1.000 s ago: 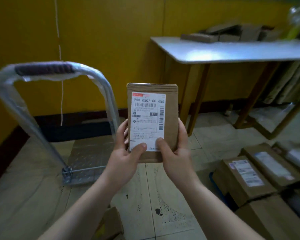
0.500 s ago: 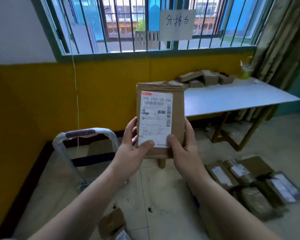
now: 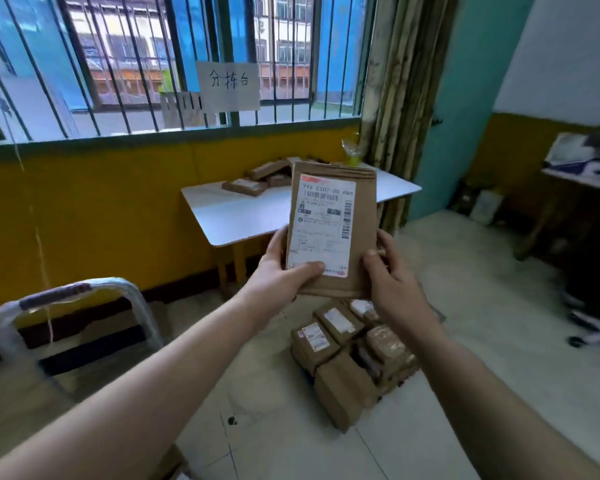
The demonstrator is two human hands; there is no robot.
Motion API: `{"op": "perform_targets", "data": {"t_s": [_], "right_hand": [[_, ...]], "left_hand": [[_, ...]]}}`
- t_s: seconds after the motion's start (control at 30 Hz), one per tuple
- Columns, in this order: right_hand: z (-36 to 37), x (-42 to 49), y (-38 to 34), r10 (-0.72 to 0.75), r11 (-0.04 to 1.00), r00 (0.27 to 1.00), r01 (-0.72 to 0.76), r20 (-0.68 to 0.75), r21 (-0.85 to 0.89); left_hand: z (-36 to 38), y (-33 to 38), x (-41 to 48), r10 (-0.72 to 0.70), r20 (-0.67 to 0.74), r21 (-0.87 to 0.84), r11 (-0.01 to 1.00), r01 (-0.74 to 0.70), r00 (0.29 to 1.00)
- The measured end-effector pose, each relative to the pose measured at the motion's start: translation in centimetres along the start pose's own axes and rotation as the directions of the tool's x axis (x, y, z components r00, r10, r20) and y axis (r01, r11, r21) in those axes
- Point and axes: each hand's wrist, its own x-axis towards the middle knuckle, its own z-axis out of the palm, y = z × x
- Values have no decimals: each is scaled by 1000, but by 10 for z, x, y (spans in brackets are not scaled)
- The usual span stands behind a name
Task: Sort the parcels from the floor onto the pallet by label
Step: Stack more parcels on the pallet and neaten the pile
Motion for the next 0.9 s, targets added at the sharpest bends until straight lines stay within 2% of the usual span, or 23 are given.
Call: {"op": "perform_targets", "data": {"t_s": [0.13,0.3,0.43,0.57,0.77,0.9], "right_hand": [[-72,7,14,3,999,997,-7,-71,-49],[-170,19,40,42,995,999,-42,2,-89],[-221,33,65,83,988,994,-72,75,-137],[-230,53,96,109,979,984,-83,137,-186],[-204,92,139,198,965,951,-146,236,-219],[-183,129,167,270,939,921,-189,279,-286]], "left_hand": [[75,5,21,-36,69,-4,999,37,997],[177,3,52,-34,93,-28,999,37,995],[228,-10,71,-67,119,-6,998,68,991],[240,-32,85,-138,78,29,990,136,987],[222,-71,119,-261,-30,49,964,262,965],[208,-99,154,-324,-52,29,945,326,945]]}}
